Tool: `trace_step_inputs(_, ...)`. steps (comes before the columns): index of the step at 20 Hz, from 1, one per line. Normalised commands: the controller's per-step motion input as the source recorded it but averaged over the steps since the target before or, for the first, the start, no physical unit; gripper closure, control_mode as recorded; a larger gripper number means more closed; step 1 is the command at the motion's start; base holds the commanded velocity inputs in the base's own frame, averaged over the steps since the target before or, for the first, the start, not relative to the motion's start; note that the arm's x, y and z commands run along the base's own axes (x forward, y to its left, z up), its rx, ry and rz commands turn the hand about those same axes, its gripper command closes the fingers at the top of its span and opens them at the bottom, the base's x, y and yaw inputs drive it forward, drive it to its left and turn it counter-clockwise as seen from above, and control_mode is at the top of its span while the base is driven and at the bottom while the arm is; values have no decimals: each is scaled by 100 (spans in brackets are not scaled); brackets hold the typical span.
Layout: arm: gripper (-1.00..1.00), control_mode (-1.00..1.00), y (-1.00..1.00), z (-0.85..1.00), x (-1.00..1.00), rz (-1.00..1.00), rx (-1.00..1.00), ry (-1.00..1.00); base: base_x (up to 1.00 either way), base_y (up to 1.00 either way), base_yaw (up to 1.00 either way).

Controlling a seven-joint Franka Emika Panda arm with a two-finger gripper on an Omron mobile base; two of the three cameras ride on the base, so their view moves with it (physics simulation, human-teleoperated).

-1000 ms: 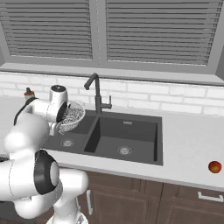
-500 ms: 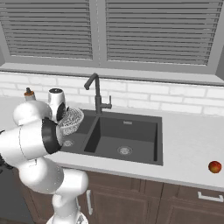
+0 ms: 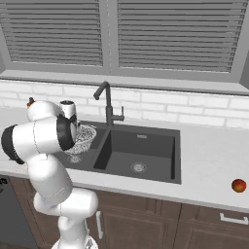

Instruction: Put the colander in the sink, put the apple in the colander, and turn on the sink faucet and pour water over the colander.

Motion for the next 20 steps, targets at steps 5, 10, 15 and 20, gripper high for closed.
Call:
trace_step_inputs(5,100,-100,0,-52,14,-1,0,0,0,0,0)
trace_step_inputs(10,100,-100,0,-49,24,-1,0,-4,0,0,0)
trace_step_inputs(15,100,-100,0,-39,35,-4,0,-1,0,0,0)
trace_step_inputs(20,100,-100,-12,-20,36,-8,0,0,0,0,0)
